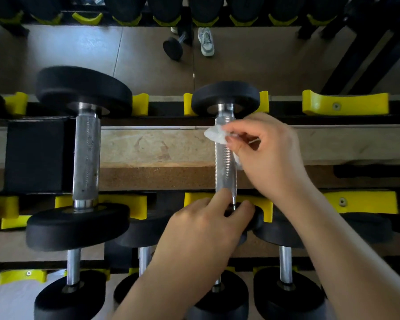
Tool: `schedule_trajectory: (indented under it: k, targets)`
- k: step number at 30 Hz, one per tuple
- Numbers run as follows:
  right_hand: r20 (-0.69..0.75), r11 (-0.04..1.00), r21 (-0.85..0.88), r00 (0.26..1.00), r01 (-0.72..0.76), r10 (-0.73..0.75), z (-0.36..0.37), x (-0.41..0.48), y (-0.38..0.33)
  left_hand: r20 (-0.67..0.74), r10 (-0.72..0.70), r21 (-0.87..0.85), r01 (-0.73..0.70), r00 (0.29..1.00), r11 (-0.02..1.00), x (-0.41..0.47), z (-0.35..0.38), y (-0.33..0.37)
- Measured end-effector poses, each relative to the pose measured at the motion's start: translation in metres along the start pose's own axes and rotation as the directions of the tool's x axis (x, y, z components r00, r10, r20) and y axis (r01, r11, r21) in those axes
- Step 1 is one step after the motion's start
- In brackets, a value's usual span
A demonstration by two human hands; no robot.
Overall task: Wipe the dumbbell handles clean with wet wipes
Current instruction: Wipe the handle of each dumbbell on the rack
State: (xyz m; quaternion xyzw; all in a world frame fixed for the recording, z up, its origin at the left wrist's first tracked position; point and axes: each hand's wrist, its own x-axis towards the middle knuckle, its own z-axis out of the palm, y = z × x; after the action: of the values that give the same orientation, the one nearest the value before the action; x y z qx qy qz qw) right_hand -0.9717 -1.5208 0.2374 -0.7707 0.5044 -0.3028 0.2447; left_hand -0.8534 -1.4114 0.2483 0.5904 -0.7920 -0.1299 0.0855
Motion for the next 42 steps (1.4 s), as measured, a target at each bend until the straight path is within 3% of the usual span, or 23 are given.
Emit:
schedule_trajectory:
  k: [3,6,7,11,16,21,26,27,30,31,36,39,42]
  targets:
    - [0.214,0.987,-0.048,0.967,0.155,-0.141,-0.01,-0.019,0.002,-0.015,0.0,-0.057,-0.001,1.0,0.998,-0.009,0.004,-0.007]
    - [0.439,0.984,0.013,0.883,0.178,-0.165,-0.021,-0.036,0.001,-0.035,-0.008,-0.151,0.003,0.999,0.989,-0.016,0.008,-0.012]
    - [0.434,0.982,0.001,0.885,0.187,-0.169,-0.021,-0.031,0.0,-0.046,-0.013,-0.161,0.006,0.999,0.987,-0.016,0.008,-0.012]
    - [0.142,0.986,-0.09,0.982,0.139,-0.125,-0.018,0.008,0.006,-0.094,-0.037,-0.238,0.013,0.995,0.971,-0.017,0.008,-0.016]
    - [0.403,0.977,0.043,0.891,0.208,-0.208,-0.026,-0.04,0.009,-0.096,-0.056,-0.337,0.02,0.994,0.941,-0.018,0.008,-0.02]
    - [0.19,0.984,-0.05,0.968,0.174,-0.161,-0.018,0.009,0.005,-0.082,-0.138,-0.501,0.079,0.987,0.862,-0.015,0.0,-0.027]
    - [0.538,0.971,-0.015,0.821,0.238,-0.192,-0.025,-0.021,-0.005,-0.14,-0.267,-0.621,0.126,0.953,0.773,-0.007,-0.006,-0.032]
    - [0.501,0.969,-0.02,0.841,0.247,-0.204,-0.024,-0.015,-0.005,-0.149,-0.3,-0.632,0.142,0.942,0.761,-0.005,-0.005,-0.031]
    - [0.214,0.972,-0.073,0.955,0.223,-0.203,-0.018,0.018,0.002,-0.16,-0.352,-0.617,0.185,0.922,0.765,-0.001,-0.001,-0.028]
    - [0.207,0.976,-0.069,0.96,0.208,-0.19,-0.018,0.02,0.004,-0.159,-0.343,-0.587,0.191,0.926,0.787,0.0,-0.001,-0.026]
    - [0.535,0.975,0.026,0.821,0.222,-0.201,-0.028,-0.024,-0.001,-0.195,-0.342,-0.536,0.192,0.919,0.822,-0.003,-0.002,-0.021]
    - [0.398,0.991,0.053,0.907,0.125,-0.136,-0.025,-0.004,0.005,-0.188,-0.392,-0.603,0.209,0.9,0.77,0.007,-0.004,-0.02]
    - [0.229,0.98,0.158,0.97,-0.12,0.082,-0.025,0.009,0.01,-0.154,-0.412,-0.59,0.25,0.898,0.767,0.033,-0.003,-0.02]
